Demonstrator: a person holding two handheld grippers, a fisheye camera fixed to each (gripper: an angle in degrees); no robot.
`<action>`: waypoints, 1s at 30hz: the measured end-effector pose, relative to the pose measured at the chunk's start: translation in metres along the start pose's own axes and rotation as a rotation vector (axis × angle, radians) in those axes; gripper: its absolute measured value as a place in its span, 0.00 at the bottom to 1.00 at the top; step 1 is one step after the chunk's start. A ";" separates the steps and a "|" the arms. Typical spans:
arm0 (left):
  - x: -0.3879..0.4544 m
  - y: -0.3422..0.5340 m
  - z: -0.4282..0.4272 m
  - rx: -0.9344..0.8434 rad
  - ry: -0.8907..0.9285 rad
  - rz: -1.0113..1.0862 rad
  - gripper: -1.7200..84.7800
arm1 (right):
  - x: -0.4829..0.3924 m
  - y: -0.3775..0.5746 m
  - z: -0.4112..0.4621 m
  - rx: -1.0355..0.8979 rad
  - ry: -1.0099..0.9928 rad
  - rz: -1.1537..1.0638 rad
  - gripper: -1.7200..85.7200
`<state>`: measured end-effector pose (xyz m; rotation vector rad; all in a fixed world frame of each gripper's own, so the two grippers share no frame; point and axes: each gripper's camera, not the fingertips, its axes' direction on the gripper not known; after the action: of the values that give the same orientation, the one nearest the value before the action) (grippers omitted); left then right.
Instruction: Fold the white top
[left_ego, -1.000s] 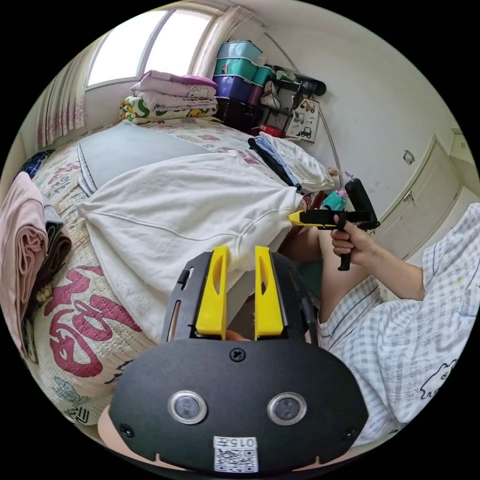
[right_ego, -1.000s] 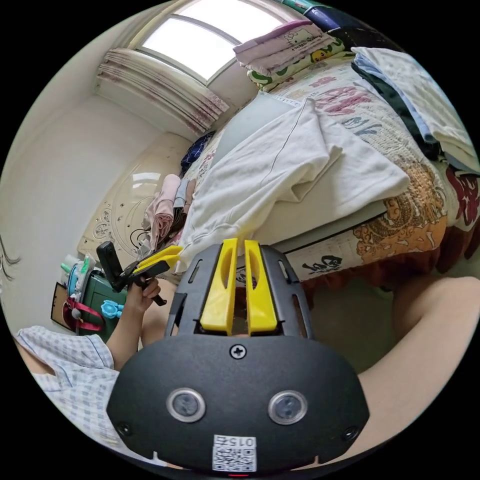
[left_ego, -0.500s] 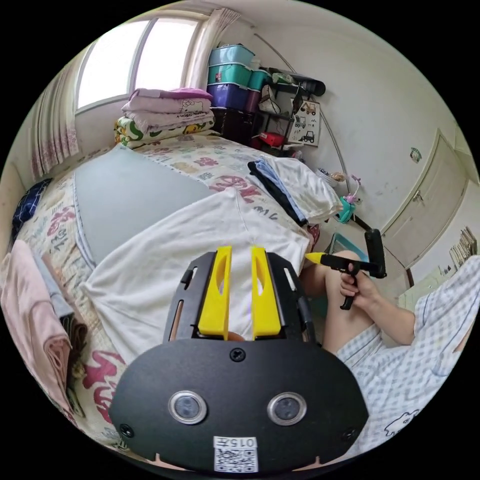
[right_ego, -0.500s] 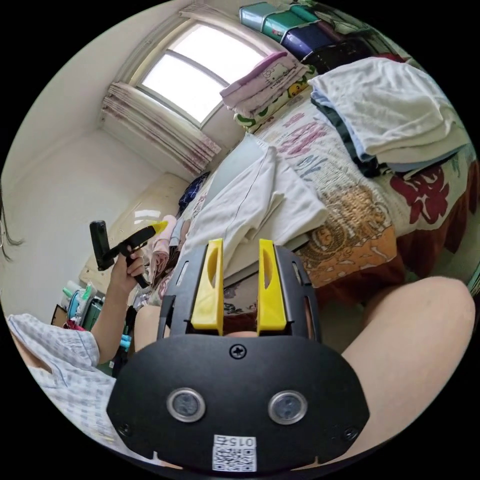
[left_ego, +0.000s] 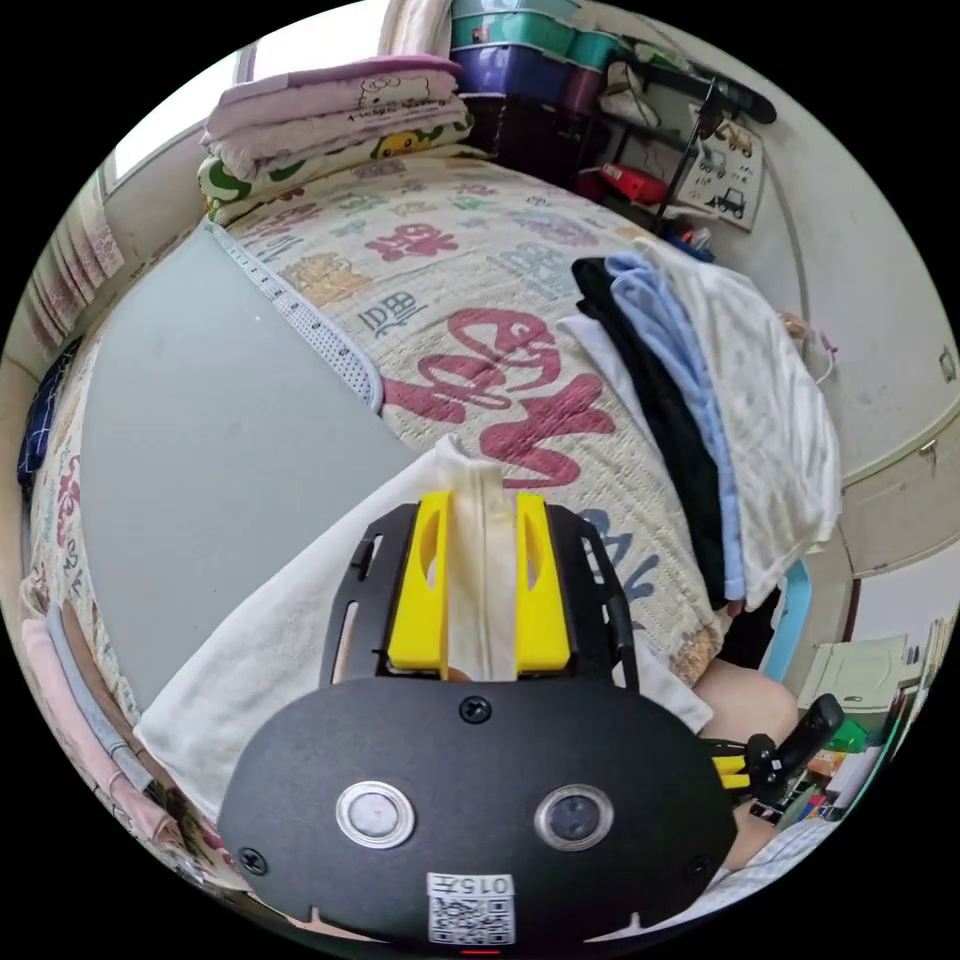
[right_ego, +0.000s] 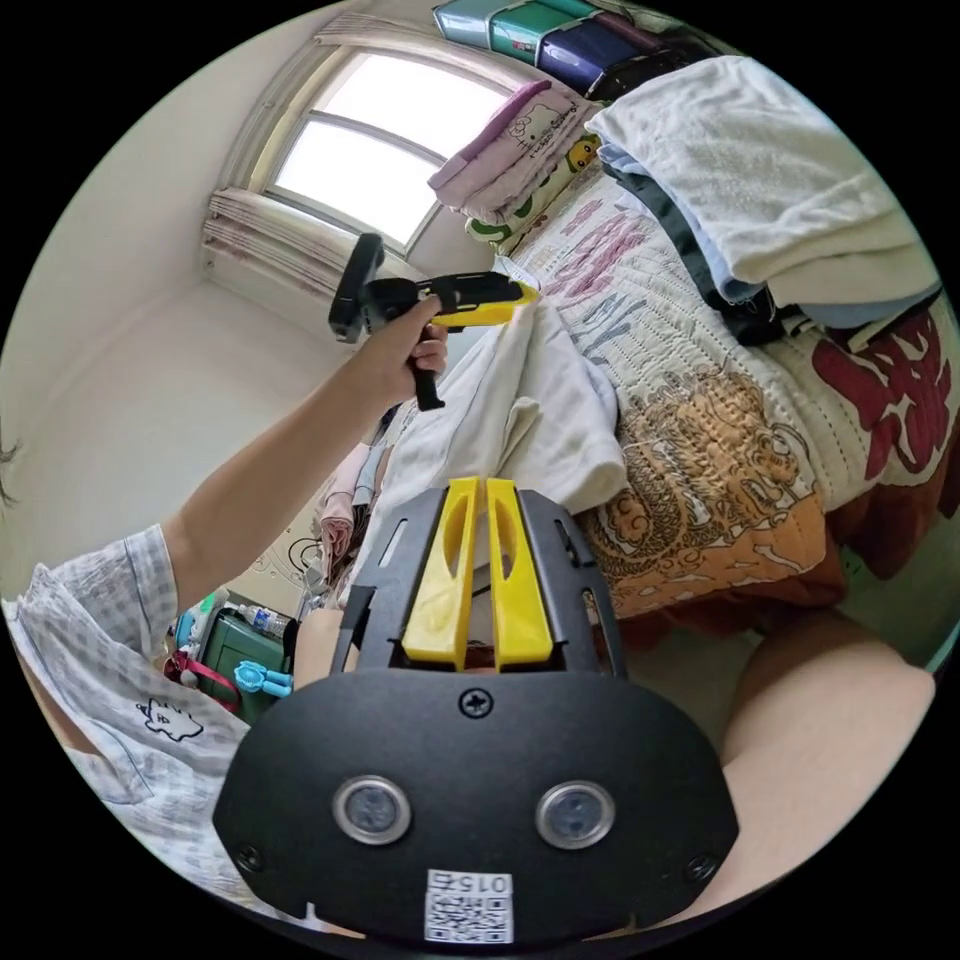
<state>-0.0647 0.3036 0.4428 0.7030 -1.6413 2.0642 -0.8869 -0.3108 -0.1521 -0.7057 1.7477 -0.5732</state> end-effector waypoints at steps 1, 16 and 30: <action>0.003 -0.009 0.013 -0.049 -0.053 0.003 0.08 | 0.001 -0.001 0.000 0.000 -0.008 -0.004 0.03; 0.028 -0.040 0.005 0.028 -0.154 0.045 0.11 | -0.038 0.032 -0.022 0.215 0.375 -0.205 0.13; 0.031 -0.047 0.021 -0.049 -0.224 0.104 0.09 | 0.011 0.051 0.015 0.100 0.287 -0.016 0.05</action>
<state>-0.0582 0.2941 0.5022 0.8757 -1.8806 2.0706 -0.8836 -0.2834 -0.1991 -0.5895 1.9635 -0.7985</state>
